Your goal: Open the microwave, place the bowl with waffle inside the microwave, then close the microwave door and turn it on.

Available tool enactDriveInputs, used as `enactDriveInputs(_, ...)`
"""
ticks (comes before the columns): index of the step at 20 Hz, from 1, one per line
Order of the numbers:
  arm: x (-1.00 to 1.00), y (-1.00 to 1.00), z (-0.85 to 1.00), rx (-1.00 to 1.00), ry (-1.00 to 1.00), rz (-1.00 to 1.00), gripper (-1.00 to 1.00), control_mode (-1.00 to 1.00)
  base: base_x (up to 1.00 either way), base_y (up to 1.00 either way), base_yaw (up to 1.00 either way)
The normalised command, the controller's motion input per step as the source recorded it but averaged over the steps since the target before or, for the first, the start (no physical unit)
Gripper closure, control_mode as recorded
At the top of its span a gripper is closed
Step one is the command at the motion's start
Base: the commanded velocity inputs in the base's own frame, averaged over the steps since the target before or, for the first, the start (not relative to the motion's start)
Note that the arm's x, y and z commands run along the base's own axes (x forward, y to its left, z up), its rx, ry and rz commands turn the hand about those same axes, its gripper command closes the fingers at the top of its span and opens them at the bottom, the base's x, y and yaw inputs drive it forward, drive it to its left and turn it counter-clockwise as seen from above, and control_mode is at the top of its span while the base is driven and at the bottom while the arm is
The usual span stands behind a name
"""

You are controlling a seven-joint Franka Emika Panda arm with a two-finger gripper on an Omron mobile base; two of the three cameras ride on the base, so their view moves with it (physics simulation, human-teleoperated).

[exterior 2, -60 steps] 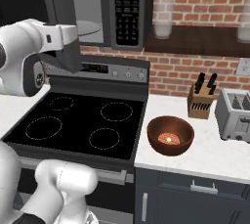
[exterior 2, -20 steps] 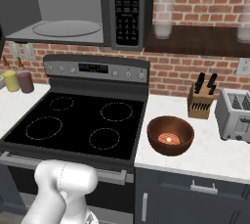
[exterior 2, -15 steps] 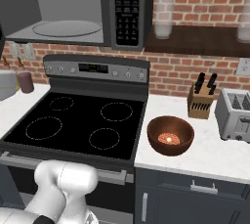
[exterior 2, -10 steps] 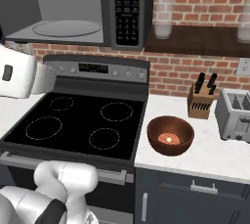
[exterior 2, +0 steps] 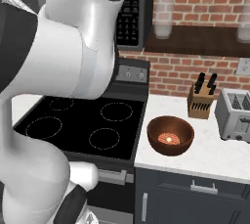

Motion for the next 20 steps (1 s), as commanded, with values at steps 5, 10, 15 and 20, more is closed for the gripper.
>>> enactDriveInputs(5,0.63,0.32,-0.86,0.35,0.07,0.12,-1.00,-1.00,0.00,0.00,0.00)
enactDriveInputs(10,0.48,0.36,-0.68,0.33,0.00,0.08,-1.00,-1.00,0.00,0.00,0.00)
enactDriveInputs(15,0.65,0.44,-0.01,0.31,0.09,0.04,-1.00,-1.00,0.00,0.00,0.00)
enactDriveInputs(20,0.68,0.39,0.11,0.13,0.32,0.10,-1.00,-1.00,0.00,0.00,0.00)
